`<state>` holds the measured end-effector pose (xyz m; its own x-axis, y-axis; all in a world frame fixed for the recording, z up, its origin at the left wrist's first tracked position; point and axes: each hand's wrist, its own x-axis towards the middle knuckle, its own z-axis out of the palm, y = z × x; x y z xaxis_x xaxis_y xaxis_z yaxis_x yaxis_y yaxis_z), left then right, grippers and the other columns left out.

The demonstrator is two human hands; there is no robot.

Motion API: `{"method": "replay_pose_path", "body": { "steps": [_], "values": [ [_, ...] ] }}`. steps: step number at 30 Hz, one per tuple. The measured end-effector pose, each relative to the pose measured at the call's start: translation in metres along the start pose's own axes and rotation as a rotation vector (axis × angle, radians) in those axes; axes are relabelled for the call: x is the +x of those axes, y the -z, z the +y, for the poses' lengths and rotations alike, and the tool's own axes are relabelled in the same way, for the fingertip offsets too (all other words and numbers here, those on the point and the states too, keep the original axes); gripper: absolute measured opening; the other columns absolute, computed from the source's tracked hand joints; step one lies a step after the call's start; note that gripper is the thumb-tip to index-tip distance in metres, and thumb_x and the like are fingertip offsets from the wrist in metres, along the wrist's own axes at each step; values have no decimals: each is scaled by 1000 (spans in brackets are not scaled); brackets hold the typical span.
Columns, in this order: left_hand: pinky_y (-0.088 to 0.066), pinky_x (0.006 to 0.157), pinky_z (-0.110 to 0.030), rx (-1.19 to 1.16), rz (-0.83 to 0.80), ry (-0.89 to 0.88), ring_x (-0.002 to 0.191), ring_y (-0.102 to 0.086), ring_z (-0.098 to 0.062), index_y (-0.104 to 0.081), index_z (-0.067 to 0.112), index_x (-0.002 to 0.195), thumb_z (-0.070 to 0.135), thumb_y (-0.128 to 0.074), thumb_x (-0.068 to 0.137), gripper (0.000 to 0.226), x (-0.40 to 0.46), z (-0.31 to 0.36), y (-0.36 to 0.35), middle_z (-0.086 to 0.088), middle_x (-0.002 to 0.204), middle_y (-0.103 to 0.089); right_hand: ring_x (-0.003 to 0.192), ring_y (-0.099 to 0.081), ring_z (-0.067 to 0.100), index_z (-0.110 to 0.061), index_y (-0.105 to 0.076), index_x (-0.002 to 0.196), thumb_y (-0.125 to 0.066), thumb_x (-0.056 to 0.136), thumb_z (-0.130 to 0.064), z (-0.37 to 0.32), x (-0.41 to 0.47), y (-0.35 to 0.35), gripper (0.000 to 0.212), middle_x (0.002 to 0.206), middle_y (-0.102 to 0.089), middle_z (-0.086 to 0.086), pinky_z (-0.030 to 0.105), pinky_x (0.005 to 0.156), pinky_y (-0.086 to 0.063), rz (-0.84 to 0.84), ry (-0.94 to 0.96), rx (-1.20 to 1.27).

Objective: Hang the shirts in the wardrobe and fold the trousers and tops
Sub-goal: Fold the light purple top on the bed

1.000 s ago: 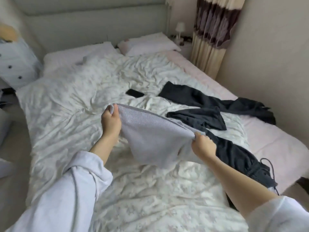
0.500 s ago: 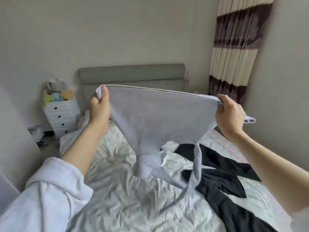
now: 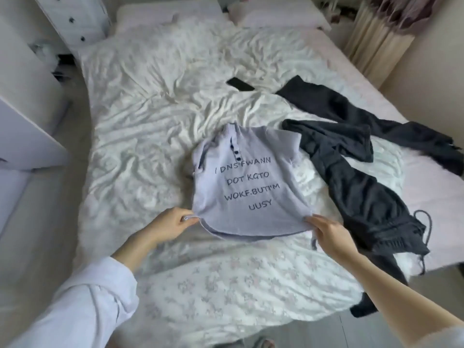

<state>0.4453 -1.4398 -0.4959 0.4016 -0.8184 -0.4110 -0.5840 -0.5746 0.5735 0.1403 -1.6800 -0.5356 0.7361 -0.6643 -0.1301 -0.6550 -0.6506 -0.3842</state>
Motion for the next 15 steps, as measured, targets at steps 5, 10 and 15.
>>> {"method": "replay_pose_path", "body": {
  "steps": [5, 10, 15],
  "values": [
    [-38, 72, -30, 334, -161, 59, 94, -59, -24, -59, 11, 85, 32, -47, 95, 27, -34, -32, -95, -6, 96, -63, 126, -48, 15, -13, -60, 123, -48, 86, 7, 33, -41, -60, 44, 128, -59, 0, 32, 114, -16, -183, 179, -146],
    [-41, 88, -31, 604, -388, 271, 116, -53, -26, -58, 19, 114, 40, -41, 95, 33, -58, -23, -174, -4, 126, -57, 129, -38, 6, -32, -47, 133, -40, 92, -7, 49, -111, -103, 49, 137, -47, -17, 24, 109, -18, -472, 170, -348],
    [-32, 105, -35, 525, -857, 425, 134, -35, -23, -36, 24, 142, 41, -53, 90, 57, -76, -25, -208, 0, 149, -33, 138, -29, 17, -32, -36, 141, -36, 98, -22, 62, -143, -117, 44, 149, -34, -8, 38, 111, -26, -819, -108, -237]
  ]
}}
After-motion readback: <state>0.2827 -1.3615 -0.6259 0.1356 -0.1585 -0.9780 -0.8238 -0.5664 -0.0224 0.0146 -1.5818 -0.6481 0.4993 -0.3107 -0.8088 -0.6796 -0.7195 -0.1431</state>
